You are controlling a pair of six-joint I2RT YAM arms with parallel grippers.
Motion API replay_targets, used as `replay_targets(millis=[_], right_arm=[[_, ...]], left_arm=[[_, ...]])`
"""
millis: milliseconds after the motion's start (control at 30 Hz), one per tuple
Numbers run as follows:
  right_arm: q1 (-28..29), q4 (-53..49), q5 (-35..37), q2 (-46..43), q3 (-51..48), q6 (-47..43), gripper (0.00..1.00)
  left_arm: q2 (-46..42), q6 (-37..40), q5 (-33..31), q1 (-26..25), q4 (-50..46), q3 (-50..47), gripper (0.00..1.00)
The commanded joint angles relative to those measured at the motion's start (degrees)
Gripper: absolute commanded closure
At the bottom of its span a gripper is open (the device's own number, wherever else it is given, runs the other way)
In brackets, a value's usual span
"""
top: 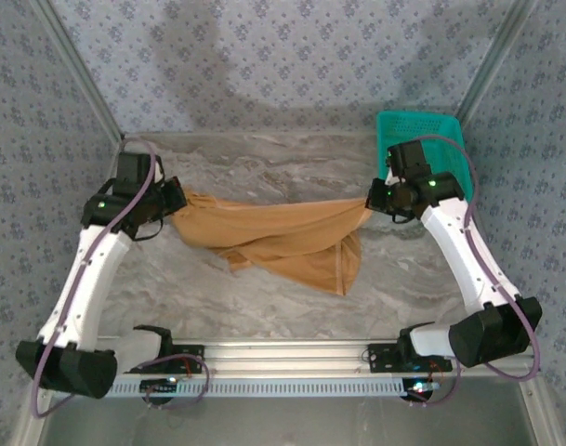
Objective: Fold the inside-out t-shirt
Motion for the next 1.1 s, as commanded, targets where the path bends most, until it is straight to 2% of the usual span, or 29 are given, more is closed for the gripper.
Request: replay_targets(millis=[0, 33, 100, 133, 167, 233, 267, 333, 533, 733, 1067], right_arm=[[-0.38, 1.65, -0.46, 1.53, -3.53, -0.49, 1.00], [-0.52, 1.88, -0.23, 1.94, -4.48, -0.55, 1.00], [-0.96, 2.05, 0.30, 2.89, -6.43, -0.90, 1.00], [-1.08, 2.09, 0.73, 3.06, -7.22, -1.01, 1.00], [-1.25, 2.28, 1.02, 3.26, -8.15, -1.08, 1.00], [-1.68, 3.05, 0.80, 3.23, -9.75, -1.10, 1.00], [-1.82, 3.34, 0.39, 3.30, -10.98, -1.09, 1.00], [-1.80, 3.79, -0.19, 3.31, -11.37, -1.12, 1.00], [-1.89, 4.18, -0.50, 4.49, -10.00, -1.43, 1.00], [-1.79, 5.24, -0.46, 5.60, -9.80, -1.72, 1.00], [-1.81, 4.64, -1.46, 6.13, -7.38, -1.80, 1.00]], left_arm=[[6.08, -2.63, 8.47, 4.57, 8.19, -3.93, 1.00], [8.13, -3.47, 11.34, 6.13, 9.07, -3.96, 1.00], [11.13, -5.37, 16.31, 9.95, 11.82, -3.70, 0.90], [11.53, -6.13, 16.77, 11.04, 12.32, -3.31, 0.88], [11.25, -6.96, 16.51, 12.31, 12.69, -3.03, 0.85], [9.05, -8.58, 13.20, 13.54, 13.71, -3.52, 0.64], [7.55, -9.04, 11.50, 13.57, 14.53, -4.36, 0.58], [4.84, -9.90, 10.51, 13.55, 17.56, -7.79, 0.49], [5.56, -7.74, 13.55, 11.39, 19.32, -15.01, 0.49], [9.17, -5.00, 11.46, 7.47, 19.10, -20.64, 0.50], [16.75, -5.25, 11.01, 4.81, 24.74, -25.71, 0.53]])
